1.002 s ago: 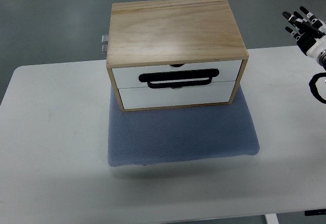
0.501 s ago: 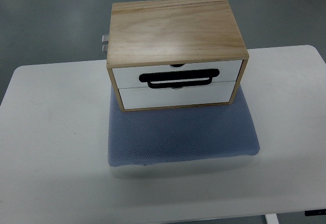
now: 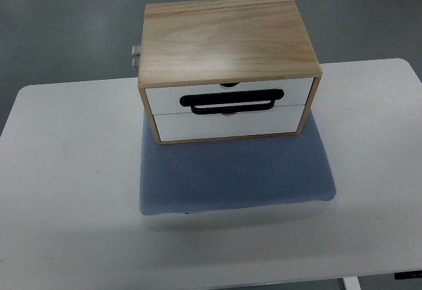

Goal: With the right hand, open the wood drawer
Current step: 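Swing the right hand over the box toward the upper drawer handle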

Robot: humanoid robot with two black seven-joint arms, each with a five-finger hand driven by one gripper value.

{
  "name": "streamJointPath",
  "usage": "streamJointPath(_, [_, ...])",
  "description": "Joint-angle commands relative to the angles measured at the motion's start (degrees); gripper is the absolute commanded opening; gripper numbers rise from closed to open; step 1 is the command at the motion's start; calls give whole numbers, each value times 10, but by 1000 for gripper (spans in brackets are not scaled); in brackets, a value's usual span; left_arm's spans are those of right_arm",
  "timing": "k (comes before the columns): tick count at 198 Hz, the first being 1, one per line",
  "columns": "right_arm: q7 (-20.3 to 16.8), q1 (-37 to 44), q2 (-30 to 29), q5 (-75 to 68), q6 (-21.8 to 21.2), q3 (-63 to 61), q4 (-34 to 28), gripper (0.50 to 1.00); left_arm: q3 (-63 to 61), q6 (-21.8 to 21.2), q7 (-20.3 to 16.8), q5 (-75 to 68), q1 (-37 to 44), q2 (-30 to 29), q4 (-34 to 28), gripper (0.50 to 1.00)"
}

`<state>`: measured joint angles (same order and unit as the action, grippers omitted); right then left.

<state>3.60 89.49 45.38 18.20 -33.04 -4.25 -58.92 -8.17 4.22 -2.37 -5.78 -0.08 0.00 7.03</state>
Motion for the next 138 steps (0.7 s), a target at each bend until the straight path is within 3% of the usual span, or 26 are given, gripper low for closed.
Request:
streamJointPath(1, [-3, 37, -4, 0, -20, 41, -23, 944, 0, 0, 0, 0, 0, 0, 0, 1000])
streamJointPath(78, [-32, 127, -29, 3, -20, 181, -157, 944, 0, 0, 0, 0, 0, 0, 0, 1000])
streamJointPath(138, [-54, 177, -66, 3, -20, 250, -197, 944, 0, 0, 0, 0, 0, 0, 0, 1000])
